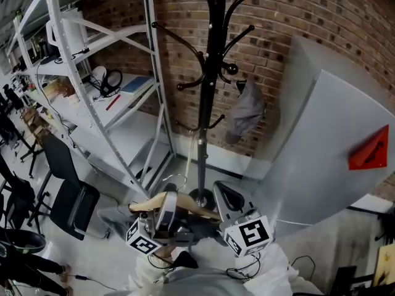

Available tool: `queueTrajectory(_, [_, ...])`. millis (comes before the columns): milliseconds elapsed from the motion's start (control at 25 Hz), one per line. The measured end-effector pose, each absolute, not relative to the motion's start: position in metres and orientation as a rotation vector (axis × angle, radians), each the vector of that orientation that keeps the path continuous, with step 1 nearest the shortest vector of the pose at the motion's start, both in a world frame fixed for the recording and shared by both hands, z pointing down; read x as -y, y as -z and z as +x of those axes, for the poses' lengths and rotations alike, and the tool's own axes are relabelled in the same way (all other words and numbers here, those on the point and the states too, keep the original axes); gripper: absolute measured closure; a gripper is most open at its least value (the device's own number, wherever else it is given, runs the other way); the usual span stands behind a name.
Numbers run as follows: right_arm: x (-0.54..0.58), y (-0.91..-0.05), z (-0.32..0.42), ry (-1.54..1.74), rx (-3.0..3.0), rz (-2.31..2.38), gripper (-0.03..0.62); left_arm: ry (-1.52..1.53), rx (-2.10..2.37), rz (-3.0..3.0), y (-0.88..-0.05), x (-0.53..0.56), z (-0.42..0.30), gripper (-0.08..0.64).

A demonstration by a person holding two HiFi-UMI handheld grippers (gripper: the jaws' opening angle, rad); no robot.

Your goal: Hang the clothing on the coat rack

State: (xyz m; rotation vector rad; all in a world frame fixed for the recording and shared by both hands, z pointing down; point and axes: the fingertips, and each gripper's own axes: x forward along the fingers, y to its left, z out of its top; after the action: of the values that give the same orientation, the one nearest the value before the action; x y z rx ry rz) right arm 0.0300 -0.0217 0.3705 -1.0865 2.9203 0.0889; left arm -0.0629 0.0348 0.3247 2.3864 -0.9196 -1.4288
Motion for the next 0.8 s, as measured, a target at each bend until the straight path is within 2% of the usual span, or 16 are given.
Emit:
queueTrajectory(400, [0.090, -0.372, -0.029, -0.067, -2.858, -1.267, 0.569, 1.372, 0.728, 2.410, -0.315, 0.044, -0.120, 0.469])
queueTrajectory(800, [0.141, -0.371, -0.044, -0.068, -2.786, -1.430, 0.569, 1.314, 0.614, 2.429, -0.318, 0.100, -0.138, 0.469])
